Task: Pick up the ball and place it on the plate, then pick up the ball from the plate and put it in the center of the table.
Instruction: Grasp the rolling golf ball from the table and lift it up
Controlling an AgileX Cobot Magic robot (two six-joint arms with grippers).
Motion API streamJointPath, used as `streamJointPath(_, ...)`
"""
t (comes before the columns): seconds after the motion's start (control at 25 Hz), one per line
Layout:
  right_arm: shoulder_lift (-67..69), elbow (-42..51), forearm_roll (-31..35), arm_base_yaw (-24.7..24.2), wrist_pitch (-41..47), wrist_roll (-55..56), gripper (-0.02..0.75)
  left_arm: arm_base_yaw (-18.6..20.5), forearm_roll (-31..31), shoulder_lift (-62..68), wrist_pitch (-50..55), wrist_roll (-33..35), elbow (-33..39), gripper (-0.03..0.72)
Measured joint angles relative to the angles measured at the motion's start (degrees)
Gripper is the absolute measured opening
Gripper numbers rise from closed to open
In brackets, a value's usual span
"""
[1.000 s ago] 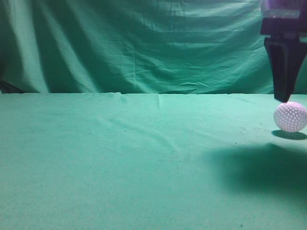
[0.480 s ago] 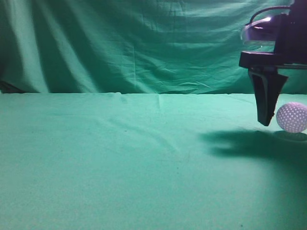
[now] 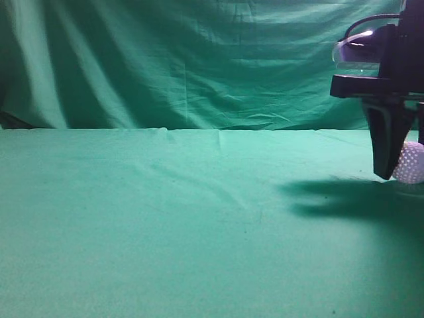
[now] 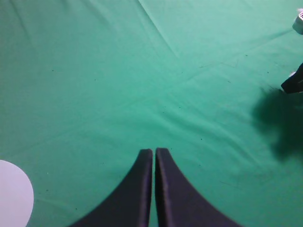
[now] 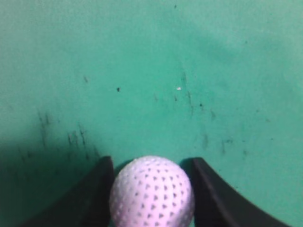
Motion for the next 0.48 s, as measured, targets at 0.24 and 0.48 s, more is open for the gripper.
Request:
streamJointPath(0.24, 0.1, -2.2, 0.0, 0.0, 2.5, -0.2, 0.322, 0.0, 0.0, 0.0, 0.0, 0.0, 0.0, 0.0)
streamJointPath(0.48, 0.1, -12.2, 2.0, 1.0, 8.5, -4.2, 0.322, 0.0, 0.0, -2.0, -0.7, 0.0, 0.6, 0.0)
